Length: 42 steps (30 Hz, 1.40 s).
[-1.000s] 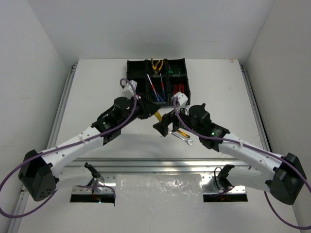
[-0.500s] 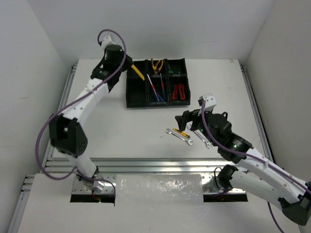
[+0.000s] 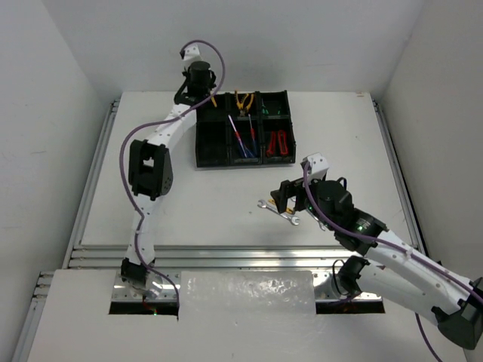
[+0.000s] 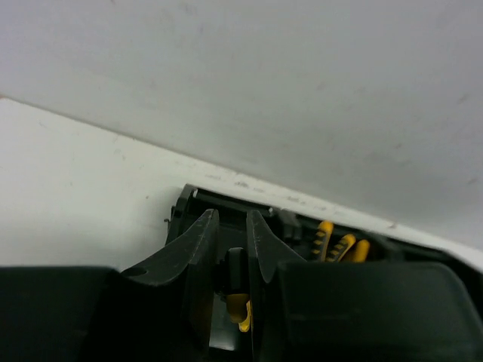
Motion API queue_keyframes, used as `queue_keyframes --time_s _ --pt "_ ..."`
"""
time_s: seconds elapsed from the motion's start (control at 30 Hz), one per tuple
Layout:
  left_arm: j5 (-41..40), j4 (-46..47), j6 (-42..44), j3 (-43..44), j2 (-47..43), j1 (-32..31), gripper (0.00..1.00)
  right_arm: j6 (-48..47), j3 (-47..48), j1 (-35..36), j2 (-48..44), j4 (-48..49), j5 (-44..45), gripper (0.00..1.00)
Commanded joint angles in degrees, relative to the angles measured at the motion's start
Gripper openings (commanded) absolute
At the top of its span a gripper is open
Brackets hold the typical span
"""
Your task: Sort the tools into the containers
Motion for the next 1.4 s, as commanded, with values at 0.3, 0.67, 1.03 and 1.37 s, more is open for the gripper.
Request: queue_keyframes --time_s 0.3,0.67,1.03,1.37 --pt "12.2 4.6 0.1 8.8 10.0 2.5 0.00 0.1 -0.3 0.0 1.6 3.7 -5.6 0.99" --pt "21.7 -5.4 -5.7 10.9 10.2 5.4 0.28 0.1 2.3 0.0 5.2 -0.8 -1.0 0.99" --pt "23.8 -12.7 -9.6 11.6 0.3 6.8 0.74 -3.3 4.2 -0.3 11.8 -4.5 4.0 0.99" --pt "26.8 -10.4 -14.0 -30.0 -40.1 1.6 0.81 -12.5 13.7 -13.7 33.2 -12.0 -10.4 0.59"
